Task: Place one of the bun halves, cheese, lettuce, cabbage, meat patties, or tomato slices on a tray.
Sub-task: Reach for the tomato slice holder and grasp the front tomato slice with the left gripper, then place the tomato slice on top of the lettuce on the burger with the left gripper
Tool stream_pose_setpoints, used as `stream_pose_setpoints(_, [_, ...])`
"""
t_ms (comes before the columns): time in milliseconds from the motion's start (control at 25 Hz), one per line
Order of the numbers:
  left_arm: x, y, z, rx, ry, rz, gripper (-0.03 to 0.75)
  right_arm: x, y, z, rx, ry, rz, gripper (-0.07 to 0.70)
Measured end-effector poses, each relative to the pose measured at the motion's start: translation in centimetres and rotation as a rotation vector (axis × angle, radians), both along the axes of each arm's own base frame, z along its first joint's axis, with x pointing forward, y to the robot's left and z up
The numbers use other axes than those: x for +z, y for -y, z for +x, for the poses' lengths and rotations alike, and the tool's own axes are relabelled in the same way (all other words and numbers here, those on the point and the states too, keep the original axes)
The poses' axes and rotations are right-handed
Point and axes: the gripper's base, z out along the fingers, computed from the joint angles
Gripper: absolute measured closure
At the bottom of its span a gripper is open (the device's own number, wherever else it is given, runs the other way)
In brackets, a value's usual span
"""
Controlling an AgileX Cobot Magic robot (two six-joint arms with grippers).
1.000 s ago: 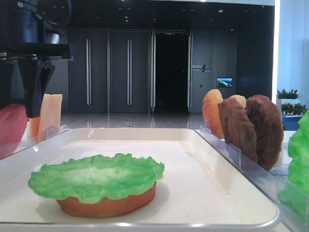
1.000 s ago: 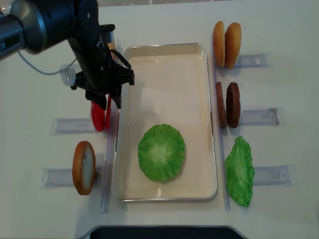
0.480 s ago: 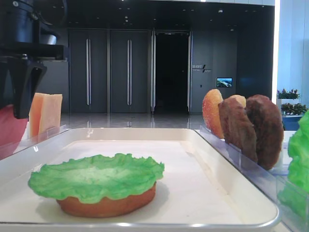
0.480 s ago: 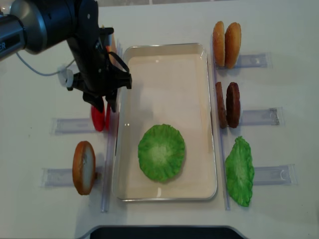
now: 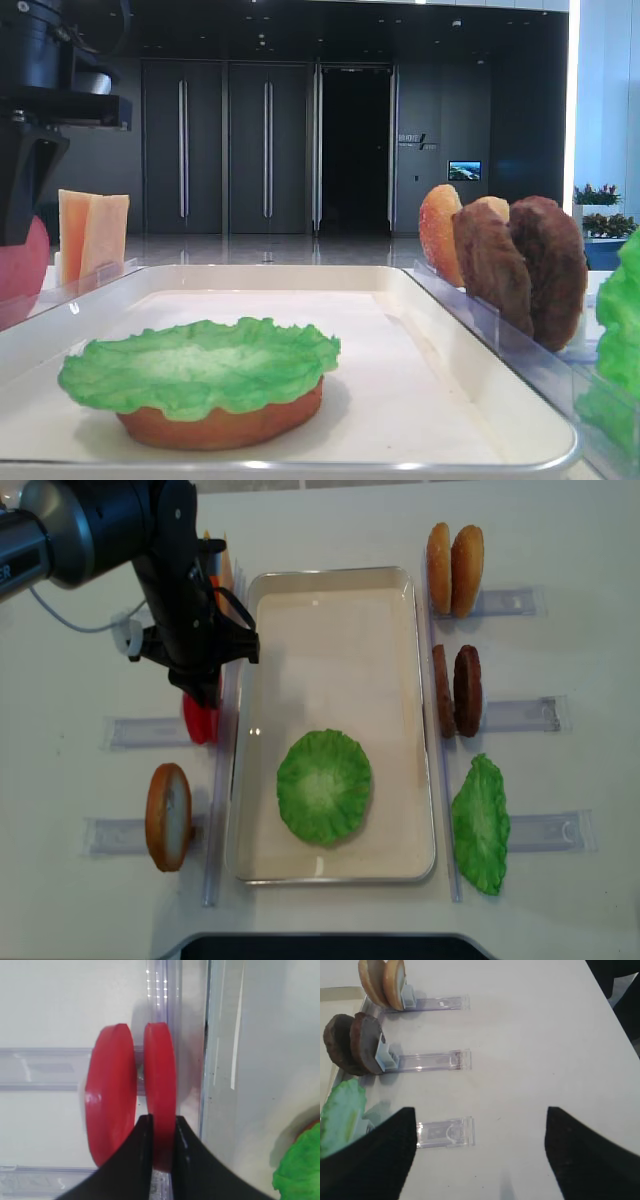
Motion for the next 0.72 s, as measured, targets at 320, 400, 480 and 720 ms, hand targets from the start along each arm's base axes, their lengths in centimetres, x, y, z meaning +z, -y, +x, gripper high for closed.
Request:
stream_pose_setpoints(320, [1.3, -0.1, -0.6, 0.008, 0.009, -0.019, 0.652, 0.0, 0.0, 0.0, 0.000, 0.000, 0.000, 0.097])
stream_pose_setpoints(400, [2.8, -0.3, -1.2, 0.012, 0.033, -0.037, 0.652, 0.0, 0.0, 0.0, 0.000, 0.000, 0.000, 0.097])
stream_pose_setpoints(480, [4.4, -0.4, -1.9, 0.018, 0.056, -0.063, 0.652, 0.0, 0.0, 0.0, 0.000, 0.000, 0.000, 0.097])
stream_pose_setpoints(720, [8.8, -0.7, -4.7, 0.011, 0.137, -0.199, 0.652, 0.0, 0.0, 0.0, 0.000, 0.000, 0.000, 0.097])
